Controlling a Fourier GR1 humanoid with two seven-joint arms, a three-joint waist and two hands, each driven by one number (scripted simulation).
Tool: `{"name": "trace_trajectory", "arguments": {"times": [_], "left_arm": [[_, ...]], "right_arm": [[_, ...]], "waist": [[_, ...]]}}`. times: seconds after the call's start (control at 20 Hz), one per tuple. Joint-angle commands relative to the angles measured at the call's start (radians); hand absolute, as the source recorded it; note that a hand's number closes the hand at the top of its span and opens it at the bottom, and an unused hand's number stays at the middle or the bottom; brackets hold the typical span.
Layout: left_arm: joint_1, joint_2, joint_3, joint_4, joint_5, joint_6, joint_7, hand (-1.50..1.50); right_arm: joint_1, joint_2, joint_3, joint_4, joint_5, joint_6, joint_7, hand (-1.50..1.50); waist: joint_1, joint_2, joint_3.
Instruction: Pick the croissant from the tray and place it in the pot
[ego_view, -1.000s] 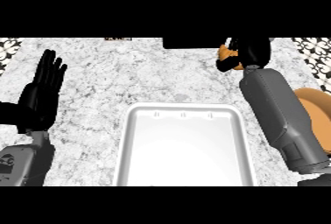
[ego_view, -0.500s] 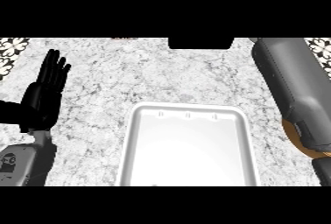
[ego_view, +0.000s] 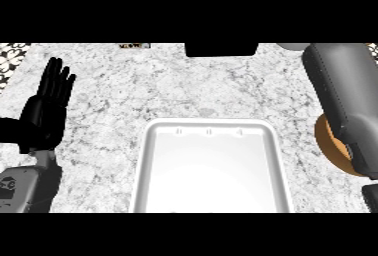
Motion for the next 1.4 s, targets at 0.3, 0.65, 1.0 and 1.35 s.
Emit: {"name": "trace_trajectory", "arguments": {"times": [0.3,0.65,1.0,1.35], "left_arm": [[0.041,0.047,0.052,-0.019,0.035,-0.044,0.004,0.00],[0.019,-0.005,0.011,0.002,-0.001,-0.023,-0.017,0.00],[0.014,-0.031,0.007,0.033,-0.013,-0.030,-0.040,0.00],[0.020,-0.001,0.036,0.007,0.023,-0.071,-0.023,0.00]], "right_arm": [[0.375,-0.064,-0.098,-0.429,-0.014,0.080,0.064,1.50],[0.675,-0.084,-0.182,-0.792,-0.080,0.178,-0.036,1.50],[0.781,-0.058,-0.298,-0.774,-0.151,0.136,-0.103,1.50],[0.886,0.052,-0.449,-0.772,-0.427,-0.013,-0.237,-1.50]], "waist": [[-0.023,-0.002,0.002],[0.001,0.010,0.001],[0.030,0.018,0.002],[0.030,0.017,0.002]]}}
